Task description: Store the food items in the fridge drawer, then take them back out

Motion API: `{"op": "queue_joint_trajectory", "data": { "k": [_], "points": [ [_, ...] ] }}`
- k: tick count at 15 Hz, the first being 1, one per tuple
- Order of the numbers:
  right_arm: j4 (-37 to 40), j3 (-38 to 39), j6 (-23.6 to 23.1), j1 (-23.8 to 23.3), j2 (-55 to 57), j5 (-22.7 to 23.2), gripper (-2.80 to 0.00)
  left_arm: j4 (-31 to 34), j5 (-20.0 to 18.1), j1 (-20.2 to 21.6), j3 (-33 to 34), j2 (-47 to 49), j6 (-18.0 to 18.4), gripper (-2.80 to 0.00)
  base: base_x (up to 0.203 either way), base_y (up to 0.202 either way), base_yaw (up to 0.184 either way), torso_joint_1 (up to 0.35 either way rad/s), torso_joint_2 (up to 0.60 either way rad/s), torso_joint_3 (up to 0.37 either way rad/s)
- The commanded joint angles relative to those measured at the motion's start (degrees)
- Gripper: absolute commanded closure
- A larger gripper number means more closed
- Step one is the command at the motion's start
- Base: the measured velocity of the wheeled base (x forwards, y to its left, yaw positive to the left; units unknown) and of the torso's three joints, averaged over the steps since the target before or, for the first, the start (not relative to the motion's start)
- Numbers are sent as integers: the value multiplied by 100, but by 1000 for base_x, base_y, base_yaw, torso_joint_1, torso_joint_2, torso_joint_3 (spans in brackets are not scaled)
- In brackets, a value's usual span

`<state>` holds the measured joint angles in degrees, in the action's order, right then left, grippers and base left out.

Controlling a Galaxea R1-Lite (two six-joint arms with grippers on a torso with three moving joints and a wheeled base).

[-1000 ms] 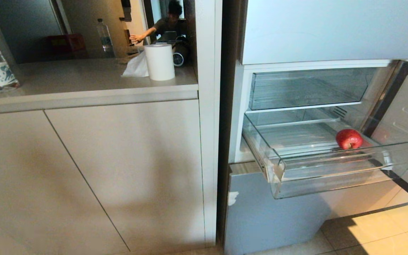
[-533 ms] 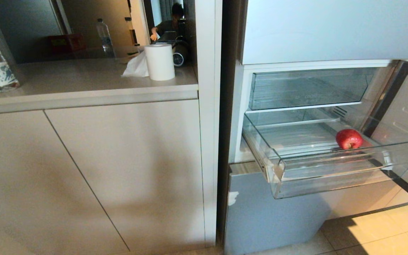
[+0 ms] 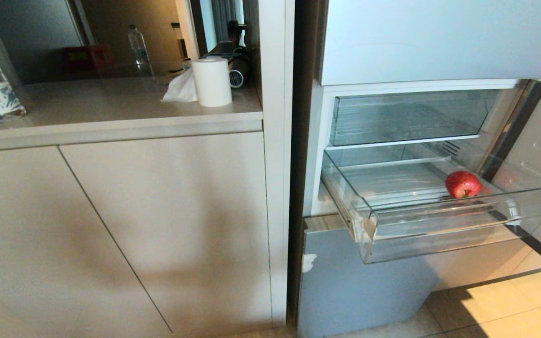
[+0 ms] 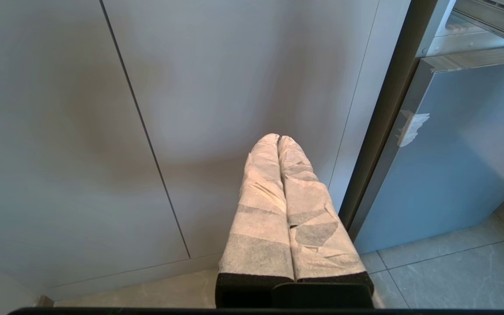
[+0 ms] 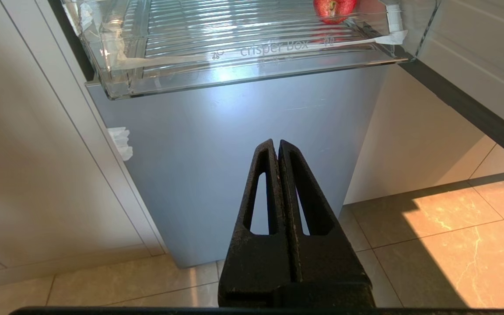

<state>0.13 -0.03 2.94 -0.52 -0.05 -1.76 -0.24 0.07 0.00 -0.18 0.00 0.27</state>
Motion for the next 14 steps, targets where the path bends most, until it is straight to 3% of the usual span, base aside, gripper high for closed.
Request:
{"op": "queue_joint_trajectory", "data": {
  "k": [1, 14],
  "points": [
    [-4, 3, 5, 0, 5, 0, 0, -2, 1, 0, 1, 9, 0, 0, 0, 0, 0, 0, 0, 0],
    [-4, 3, -11, 0, 5, -9, 0, 7, -16, 0, 19, 9, 70, 0, 7, 0, 0, -1, 0, 0]
  ]
}}
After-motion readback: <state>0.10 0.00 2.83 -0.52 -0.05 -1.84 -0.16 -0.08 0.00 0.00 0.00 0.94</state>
